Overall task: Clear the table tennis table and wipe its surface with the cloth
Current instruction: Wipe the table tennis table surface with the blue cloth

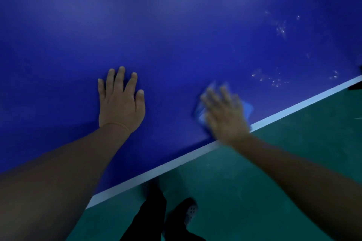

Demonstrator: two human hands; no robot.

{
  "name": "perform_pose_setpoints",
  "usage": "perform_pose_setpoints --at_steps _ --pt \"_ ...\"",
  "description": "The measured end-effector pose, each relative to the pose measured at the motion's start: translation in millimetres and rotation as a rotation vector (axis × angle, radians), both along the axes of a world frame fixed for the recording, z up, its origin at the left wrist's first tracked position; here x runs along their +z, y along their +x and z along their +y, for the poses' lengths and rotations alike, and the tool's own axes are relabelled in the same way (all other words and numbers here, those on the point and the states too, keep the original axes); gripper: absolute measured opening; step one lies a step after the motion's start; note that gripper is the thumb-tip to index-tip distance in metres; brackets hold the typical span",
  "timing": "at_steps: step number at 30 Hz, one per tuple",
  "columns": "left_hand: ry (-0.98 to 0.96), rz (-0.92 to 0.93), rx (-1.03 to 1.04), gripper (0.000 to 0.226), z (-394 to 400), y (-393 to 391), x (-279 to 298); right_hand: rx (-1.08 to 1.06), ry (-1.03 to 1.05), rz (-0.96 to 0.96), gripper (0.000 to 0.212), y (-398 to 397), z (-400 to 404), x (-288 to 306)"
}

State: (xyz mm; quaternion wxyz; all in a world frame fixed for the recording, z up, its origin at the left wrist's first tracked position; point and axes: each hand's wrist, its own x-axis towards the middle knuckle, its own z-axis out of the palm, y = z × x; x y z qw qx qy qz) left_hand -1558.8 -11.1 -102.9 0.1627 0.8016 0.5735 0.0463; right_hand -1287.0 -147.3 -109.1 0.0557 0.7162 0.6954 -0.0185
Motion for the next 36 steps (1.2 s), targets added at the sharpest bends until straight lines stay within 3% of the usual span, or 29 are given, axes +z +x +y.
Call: perform_pose_setpoints --at_steps 3,5,7,9,11,12,14,16,17,22,30,36 --pt "0.0 0.039 0.002 0.061 -1.0 0.5 -0.2 -0.657 0.02 0.116 0.059 45.6 22.3 12.7" --pt "0.0 0.049 0.006 0.059 -0.8 0.9 -0.3 -0.821 0.042 0.125 0.059 19.2 37.1 13.6" --pt "0.0 0.052 0.0 0.058 -1.6 1.3 0.2 -0.601 0.061 0.111 0.062 -30.7 38.1 9.3" --pt "0.005 0.049 0.009 0.058 -2.1 0.6 0.0 -0.143 -0.028 0.127 0.06 -64.3 20.4 5.6" --pt "0.005 0.044 0.01 0.058 -1.3 1.4 0.0 0.155 -0.084 0.104 0.055 -33.9 9.6 7.9" --pt "0.006 0.044 0.008 0.058 -1.4 1.8 -0.6 0.176 -0.077 0.076 0.055 -5.9 8.7 7.8" --pt "0.015 0.042 0.01 0.058 -1.6 2.7 -2.3 -0.008 -0.071 0.031 0.059 47.3 8.2 13.3" --pt "0.025 0.042 0.016 0.059 -1.1 2.4 -3.6 -0.189 -0.107 0.047 0.061 63.6 8.7 13.7" --pt "0.025 0.045 0.014 0.062 -1.1 2.3 -3.9 -0.175 -0.1 0.047 0.059 55.0 8.6 14.5" --pt "0.037 0.073 0.012 0.065 -2.8 3.0 -5.6 0.283 -0.125 0.064 0.051 58.0 6.3 4.4" --pt "0.085 0.091 0.041 0.064 -0.9 8.7 -4.4 0.474 -0.143 0.08 0.051 121.1 108.9 13.7" --pt "0.161 -0.039 0.227 0.06 59.5 82.8 7.2 0.721 -0.127 0.085 0.052 142.7 212.2 13.2"
